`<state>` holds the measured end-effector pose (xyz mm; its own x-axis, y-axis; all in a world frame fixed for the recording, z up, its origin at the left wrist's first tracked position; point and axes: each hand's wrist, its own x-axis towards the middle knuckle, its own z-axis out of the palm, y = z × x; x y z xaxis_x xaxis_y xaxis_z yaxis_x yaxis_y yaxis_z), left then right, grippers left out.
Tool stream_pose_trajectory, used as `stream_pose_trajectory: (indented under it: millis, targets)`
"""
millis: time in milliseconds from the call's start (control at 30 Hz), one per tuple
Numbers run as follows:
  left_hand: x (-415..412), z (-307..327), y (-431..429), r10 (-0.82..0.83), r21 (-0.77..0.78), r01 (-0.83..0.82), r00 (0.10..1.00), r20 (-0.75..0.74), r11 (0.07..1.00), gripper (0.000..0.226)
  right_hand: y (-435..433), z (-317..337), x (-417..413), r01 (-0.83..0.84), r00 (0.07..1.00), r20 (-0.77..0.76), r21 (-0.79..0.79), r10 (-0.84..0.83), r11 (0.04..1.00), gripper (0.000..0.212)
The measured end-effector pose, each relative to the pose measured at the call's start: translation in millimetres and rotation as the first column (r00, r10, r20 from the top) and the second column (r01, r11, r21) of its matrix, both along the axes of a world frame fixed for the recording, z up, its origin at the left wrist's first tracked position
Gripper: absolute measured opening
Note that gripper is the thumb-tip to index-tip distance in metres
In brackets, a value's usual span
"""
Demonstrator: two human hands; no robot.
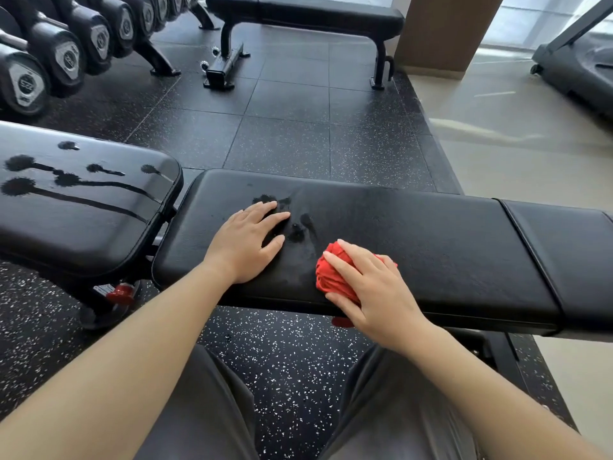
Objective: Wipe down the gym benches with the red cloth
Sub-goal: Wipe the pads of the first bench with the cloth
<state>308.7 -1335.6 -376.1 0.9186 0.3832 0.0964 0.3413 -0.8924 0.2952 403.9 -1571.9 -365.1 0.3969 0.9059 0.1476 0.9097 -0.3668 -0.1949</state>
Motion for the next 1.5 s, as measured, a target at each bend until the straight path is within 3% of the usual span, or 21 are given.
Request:
stream_pose_trajectory:
  millis: [200, 367, 500, 567, 667, 800, 967, 1100, 1200, 1367, 1500]
  targets:
    - [1, 1, 0, -0.001, -0.019, 0.001, 1.0, 0.013, 1.0, 0.047, -6, -9, -13, -0.061, 0.997, 0.041, 0.06, 0.059, 0.996, 0.053]
    - [-1, 7, 13, -0.042, -0.254, 0.076, 0.99, 0.138, 0.964, 0.042, 53, -3, -20, 0.042, 0.999, -0.027, 0.056, -0.041, 0.998, 0.056]
    - [-9, 12, 33, -0.036, -0.075, 0.043, 0.995, 0.092, 0.996, 0.046, 65, -2, -33, 0.148, 0.989, -0.036, 0.071, -0.146, 0.986, 0.058]
    - [-12, 11, 41, -0.014, -0.062, 0.018, 0.998, 0.066, 0.998, 0.049, 54, -1, -48, 0.162, 0.986, -0.051, 0.074, -0.158, 0.984, 0.065]
    - [-15, 6, 42, -0.007, -0.031, 0.007, 1.0, -0.012, 1.0, 0.05, 56, 3, -61, 0.311, 0.948, -0.066, 0.014, -0.31, 0.95, 0.079]
    - [-17, 4, 42, -0.028, -0.013, 0.027, 0.998, -0.054, 1.0, 0.052, 97, -2, -46, 0.453, 0.891, -0.034, -0.017, -0.453, 0.891, 0.073]
    - [-20, 8, 41, -0.053, -0.016, 0.052, 0.994, -0.09, 0.999, 0.053, 121, -1, -22, 0.468, 0.882, -0.032, -0.044, -0.47, 0.882, 0.058]
    - [-22, 10, 39, -0.054, -0.03, 0.052, 0.994, -0.097, 0.998, 0.053, 96, 2, -48, 0.319, 0.947, -0.044, 0.036, -0.317, 0.947, 0.058]
    - [-21, 10, 39, -0.051, -0.018, 0.049, 0.993, -0.11, 0.999, 0.053, 85, 5, -42, 0.251, 0.963, -0.101, -0.016, -0.252, 0.968, 0.057]
    - [-21, 7, 38, -0.027, 0.009, 0.028, 0.996, -0.083, 1.0, 0.052, 125, 7, -2, 0.31, 0.94, -0.15, 0.011, -0.305, 0.951, 0.048]
    - [-22, 6, 39, -0.016, 0.007, 0.016, 0.999, -0.039, 1.0, 0.051, 135, 6, -14, 0.38, 0.924, -0.042, -0.036, -0.381, 0.924, 0.056]
